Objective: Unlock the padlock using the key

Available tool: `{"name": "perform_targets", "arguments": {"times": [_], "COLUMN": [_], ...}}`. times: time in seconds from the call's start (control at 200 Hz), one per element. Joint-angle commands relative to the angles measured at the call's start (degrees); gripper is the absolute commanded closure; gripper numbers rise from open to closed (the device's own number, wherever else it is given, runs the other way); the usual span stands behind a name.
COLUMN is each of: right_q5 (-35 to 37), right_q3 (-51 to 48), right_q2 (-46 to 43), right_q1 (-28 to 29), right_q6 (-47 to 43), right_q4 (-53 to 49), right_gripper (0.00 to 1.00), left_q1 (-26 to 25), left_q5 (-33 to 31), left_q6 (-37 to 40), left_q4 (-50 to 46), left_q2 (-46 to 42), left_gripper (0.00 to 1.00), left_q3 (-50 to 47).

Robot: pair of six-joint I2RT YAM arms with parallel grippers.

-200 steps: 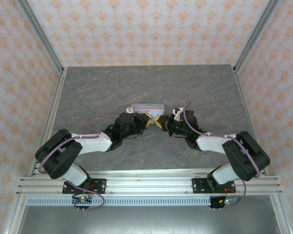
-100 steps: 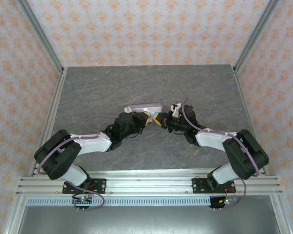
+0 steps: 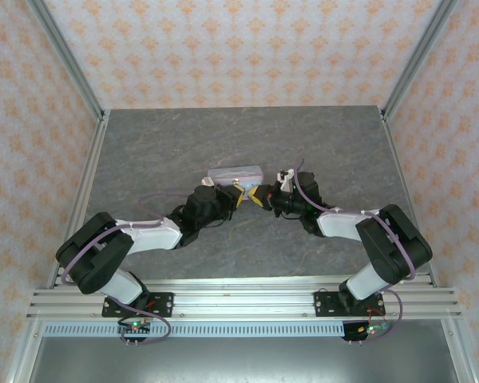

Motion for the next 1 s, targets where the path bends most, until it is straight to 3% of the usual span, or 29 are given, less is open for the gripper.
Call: {"name": "perform_targets", "arguments": {"times": [0.0,0.28,0.555,0.701,0.996], "right_q5": [1.37,-4.81,-8.89,-7.16,-5.03], "right_q3": [2.51,4.4,5.52,5.14,1.07], "right_q2": [1.7,4.04,-0.17,-2.33,-1.68], "right_q1": [-0.51,-1.0,-1.04,-1.51,-2.3], "right_q6": [0.81,4.65,-3.06,-7.44,-5.16], "right_q4": [4.07,11.44,5.04,-2.73,0.04], "right_gripper": [1.0,1.0,1.0,1.0,1.0], "left_q1": [-3.32,-3.48,-3.42,-3.41,-2.72], "left_q5": [7.27,7.08,7.28,6.99,5.58], "left_q6": [-0.08,0.03,0.95,1.15,1.37], "left_q4": [4.96,5.1,5.0,4.88,3.54], "left_q2": [-2.74,-2.18,-1.07,-0.64,-1.31], "left_gripper": [1.0,1.0,1.0,1.0,1.0], "left_q3": [1.02,1.19,0.91,0.5,-0.12]}}
